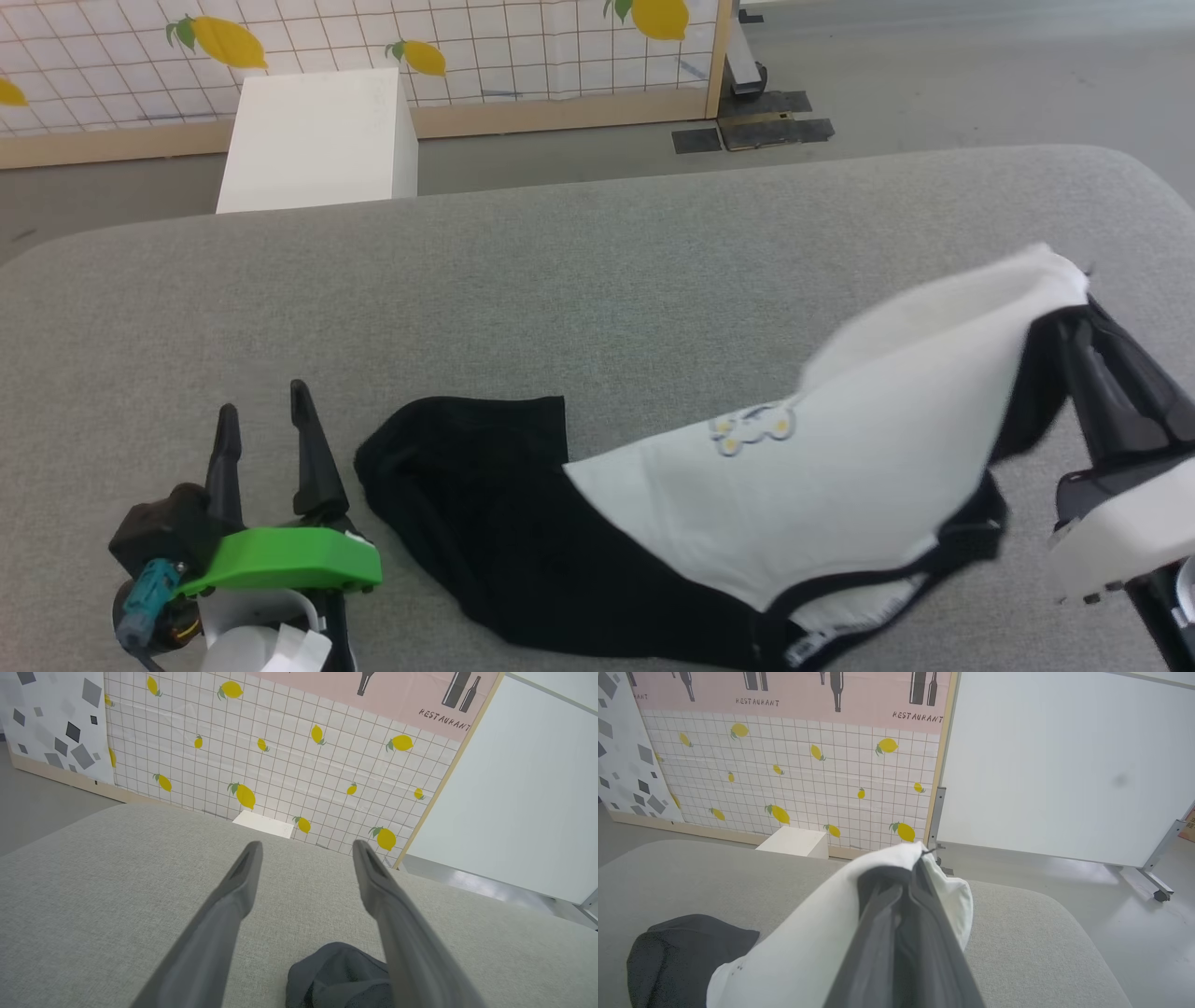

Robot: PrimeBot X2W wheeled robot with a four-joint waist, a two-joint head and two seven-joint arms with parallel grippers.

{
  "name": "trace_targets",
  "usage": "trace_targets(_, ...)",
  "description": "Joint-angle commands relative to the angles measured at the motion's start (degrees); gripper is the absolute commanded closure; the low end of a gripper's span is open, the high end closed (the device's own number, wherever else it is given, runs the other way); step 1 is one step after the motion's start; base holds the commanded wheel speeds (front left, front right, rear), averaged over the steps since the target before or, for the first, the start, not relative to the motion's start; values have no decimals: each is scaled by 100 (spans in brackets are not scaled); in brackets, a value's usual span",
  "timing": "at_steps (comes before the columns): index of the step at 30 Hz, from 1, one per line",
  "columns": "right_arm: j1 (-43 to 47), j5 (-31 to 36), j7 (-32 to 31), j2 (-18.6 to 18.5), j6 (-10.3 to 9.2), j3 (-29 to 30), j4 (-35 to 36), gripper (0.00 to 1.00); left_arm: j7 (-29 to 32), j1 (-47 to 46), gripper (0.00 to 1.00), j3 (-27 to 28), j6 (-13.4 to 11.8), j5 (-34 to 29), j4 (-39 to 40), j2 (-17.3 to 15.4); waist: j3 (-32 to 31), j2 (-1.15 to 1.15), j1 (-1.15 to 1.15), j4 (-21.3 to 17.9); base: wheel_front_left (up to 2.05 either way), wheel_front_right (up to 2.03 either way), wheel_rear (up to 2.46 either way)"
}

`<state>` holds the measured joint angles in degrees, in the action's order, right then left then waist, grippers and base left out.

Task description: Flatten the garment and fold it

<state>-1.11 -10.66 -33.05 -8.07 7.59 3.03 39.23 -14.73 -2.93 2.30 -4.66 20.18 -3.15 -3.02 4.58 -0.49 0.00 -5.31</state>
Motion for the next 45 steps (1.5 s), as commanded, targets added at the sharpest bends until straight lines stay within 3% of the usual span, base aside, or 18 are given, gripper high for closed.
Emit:
trace_targets(1,-49,-1,-120,36,-10,134,-133,100,-27,52,0,-43,-1,0,-4,13,13,47,0,32,0,0,0)
trace_targets(5,-381,-119,-350,27,-10,463,-1244,100,-27,-55,0,-158,37,14,-54,13,129,47,0,166,0,0,0)
trace_targets(9,-1012,-43,-259,-117,-10,610,-2911,100,-27,-220,0,-352,39,2,-29,14,381,47,0,370,0,0,0)
trace_targets(12,-1612,143,117,-241,-10,589,-4086,100,-27,-371,0,-508,2,-13,11,14,628,47,0,560,0,0,0)
trace_targets(18,-2792,457,1230,-303,-10,357,-5706,100,-27,-627,0,-599,-33,-25,46,14,1047,47,0,774,0,0,0)
trace_targets(19,-2949,492,1412,-293,-10,316,-5887,70,-27,-660,0,-605,-33,-24,47,14,1092,47,0,793,0,0,0)
trace_targets(20,-3109,530,1568,-283,-10,235,-6120,3,-27,-697,0,-609,-32,-24,40,14,1132,47,0,814,0,0,0)
trace_targets(24,-3469,472,1939,-179,-10,32,-6707,0,-27,-752,0,-607,-44,-13,5,14,1141,47,0,824,0,0,0)
trace_targets(27,-3482,463,2203,-155,-10,-3,-6813,0,-27,-724,0,-600,-62,-13,-31,14,1041,47,0,775,0,0,0)
trace_targets(31,-3125,396,2505,-53,-10,26,-6431,0,-27,-625,0,-574,-60,-14,-78,14,798,47,0,648,0,0,0)
trace_targets(41,-924,296,3082,316,-10,118,-4052,0,-27,-287,0,-598,93,-175,-192,14,195,47,0,169,0,0,0)
trace_targets(45,-178,403,3332,442,-10,239,-3739,0,-27,-221,0,-883,286,-389,-425,14,65,47,0,-13,0,0,0)
